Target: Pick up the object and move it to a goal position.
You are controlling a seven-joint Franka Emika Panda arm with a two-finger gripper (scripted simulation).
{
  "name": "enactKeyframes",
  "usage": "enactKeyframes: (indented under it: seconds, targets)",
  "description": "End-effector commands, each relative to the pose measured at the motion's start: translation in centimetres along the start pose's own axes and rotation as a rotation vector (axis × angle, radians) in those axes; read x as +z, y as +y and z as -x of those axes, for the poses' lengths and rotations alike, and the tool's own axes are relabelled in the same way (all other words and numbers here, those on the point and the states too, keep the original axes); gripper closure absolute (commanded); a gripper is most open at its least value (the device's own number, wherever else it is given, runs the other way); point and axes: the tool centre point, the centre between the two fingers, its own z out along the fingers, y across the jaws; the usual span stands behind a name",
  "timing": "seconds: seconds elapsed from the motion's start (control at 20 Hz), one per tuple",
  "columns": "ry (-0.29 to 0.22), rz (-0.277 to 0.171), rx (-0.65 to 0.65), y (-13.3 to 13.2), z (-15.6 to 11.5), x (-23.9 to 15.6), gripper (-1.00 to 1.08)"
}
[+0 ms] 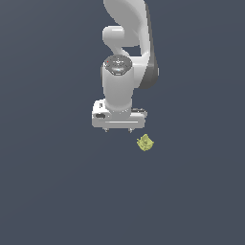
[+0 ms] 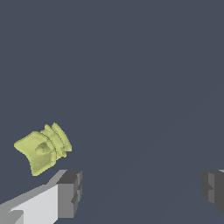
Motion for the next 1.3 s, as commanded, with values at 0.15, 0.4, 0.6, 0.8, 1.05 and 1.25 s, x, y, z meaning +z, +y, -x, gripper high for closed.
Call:
enactKeyframes:
  seconds: [0.15,0.4,0.6,0.8,1.05,1.25]
  targets:
    - [-0.001,0.001,0.005,0.1,-0.1,0.0,-0.92]
    - [-0.004,0.005,0.036,0.8,-0.3,0.1,-0.92]
    - [-0.004,0.006,0.042,1.0,-0.3,0.0,-0.92]
    - [-0.004,0.006,0.009,0.2,-0.3,0.5,-0.92]
    - [-0.003,0.006,-0.092,-2.1,-0.3,1.9,-0.92]
    - [-0.002,0.003,-0.219,-5.1,-0.1,3.7,-0.92]
